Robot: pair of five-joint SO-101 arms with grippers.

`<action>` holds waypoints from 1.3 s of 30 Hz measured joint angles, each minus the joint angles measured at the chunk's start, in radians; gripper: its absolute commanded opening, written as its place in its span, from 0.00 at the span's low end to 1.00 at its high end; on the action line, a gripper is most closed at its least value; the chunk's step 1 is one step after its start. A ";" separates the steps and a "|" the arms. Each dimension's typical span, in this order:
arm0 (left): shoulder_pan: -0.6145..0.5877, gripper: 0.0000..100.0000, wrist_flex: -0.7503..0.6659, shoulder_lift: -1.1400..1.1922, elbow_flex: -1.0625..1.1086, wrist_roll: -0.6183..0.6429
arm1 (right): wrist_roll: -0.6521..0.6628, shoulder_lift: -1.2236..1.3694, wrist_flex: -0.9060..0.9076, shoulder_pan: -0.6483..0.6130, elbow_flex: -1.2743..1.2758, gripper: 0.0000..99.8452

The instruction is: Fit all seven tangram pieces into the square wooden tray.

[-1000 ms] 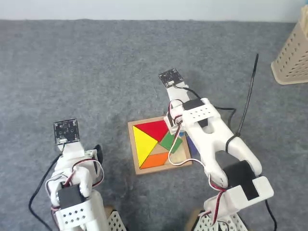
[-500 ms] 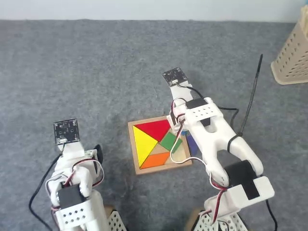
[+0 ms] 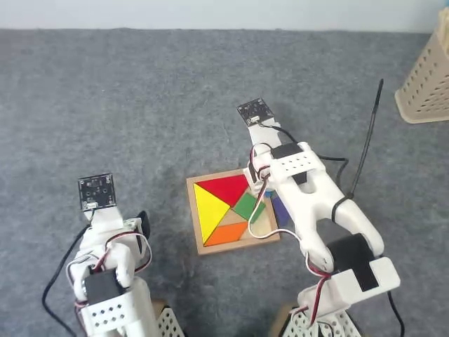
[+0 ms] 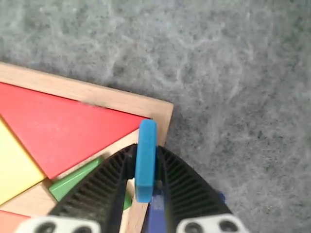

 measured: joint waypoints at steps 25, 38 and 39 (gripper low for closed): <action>0.002 0.22 0.000 0.000 0.000 0.000 | 0.000 0.000 0.026 0.000 0.000 0.11; 0.002 0.22 0.000 0.000 0.000 0.000 | 0.000 0.000 0.049 -0.095 0.000 0.11; 0.003 0.22 0.000 0.000 0.000 0.000 | 0.000 0.000 0.049 -0.095 0.000 0.11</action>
